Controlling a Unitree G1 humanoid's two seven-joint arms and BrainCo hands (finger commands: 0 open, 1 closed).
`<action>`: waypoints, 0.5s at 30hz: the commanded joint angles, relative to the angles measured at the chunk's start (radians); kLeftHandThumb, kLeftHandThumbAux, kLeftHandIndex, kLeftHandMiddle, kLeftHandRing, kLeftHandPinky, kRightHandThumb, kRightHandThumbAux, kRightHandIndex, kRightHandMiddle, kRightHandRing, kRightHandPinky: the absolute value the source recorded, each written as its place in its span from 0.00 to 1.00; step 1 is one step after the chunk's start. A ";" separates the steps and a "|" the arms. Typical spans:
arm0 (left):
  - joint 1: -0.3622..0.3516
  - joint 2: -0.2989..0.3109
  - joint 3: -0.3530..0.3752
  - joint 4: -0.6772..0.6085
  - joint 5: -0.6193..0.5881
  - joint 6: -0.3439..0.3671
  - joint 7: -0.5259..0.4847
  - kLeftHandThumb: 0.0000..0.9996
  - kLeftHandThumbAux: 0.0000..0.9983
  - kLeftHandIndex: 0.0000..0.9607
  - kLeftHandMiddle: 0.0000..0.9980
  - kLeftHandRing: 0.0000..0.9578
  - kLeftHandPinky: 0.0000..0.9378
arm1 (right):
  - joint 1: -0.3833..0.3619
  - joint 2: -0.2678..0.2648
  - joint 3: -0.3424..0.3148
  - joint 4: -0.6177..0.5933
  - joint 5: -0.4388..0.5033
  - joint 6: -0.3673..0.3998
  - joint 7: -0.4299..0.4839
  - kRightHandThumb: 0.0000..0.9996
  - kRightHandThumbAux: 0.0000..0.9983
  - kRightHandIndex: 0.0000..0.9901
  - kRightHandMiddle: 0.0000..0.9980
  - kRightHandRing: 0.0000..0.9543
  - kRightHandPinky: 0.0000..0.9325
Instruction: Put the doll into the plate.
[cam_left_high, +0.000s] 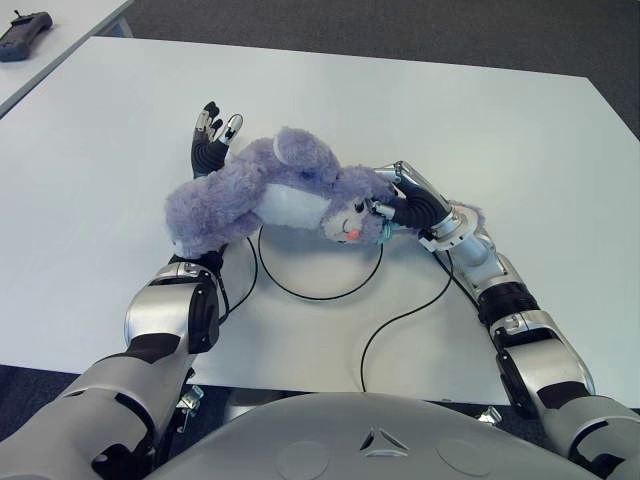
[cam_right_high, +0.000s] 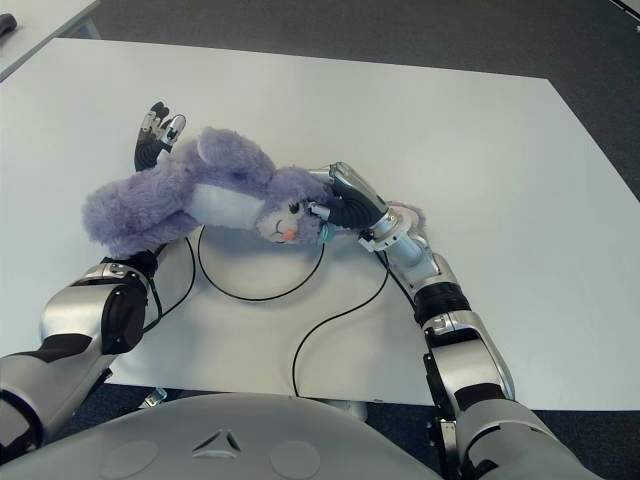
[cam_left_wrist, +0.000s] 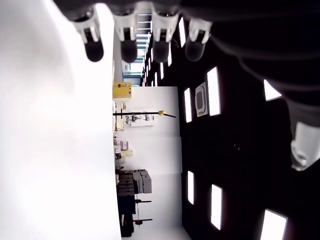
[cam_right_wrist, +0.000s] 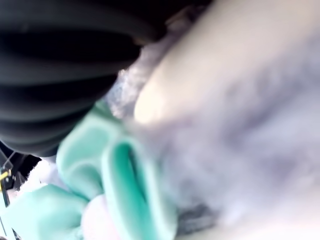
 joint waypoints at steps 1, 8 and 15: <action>0.197 -0.079 -0.001 0.153 0.002 0.155 -0.002 0.00 0.47 0.00 0.06 0.01 0.00 | 0.046 0.010 0.022 0.003 -0.066 0.036 0.006 0.70 0.72 0.44 0.87 0.90 0.92; 0.196 -0.081 -0.002 0.154 0.003 0.159 -0.001 0.00 0.47 0.00 0.06 0.01 0.00 | 0.062 0.013 0.031 0.008 -0.156 0.030 -0.053 0.70 0.72 0.44 0.85 0.88 0.89; 0.196 -0.080 -0.006 0.154 0.007 0.159 0.001 0.00 0.46 0.00 0.06 0.01 0.00 | 0.066 -0.004 0.063 0.006 -0.150 0.053 -0.012 0.70 0.72 0.44 0.84 0.87 0.89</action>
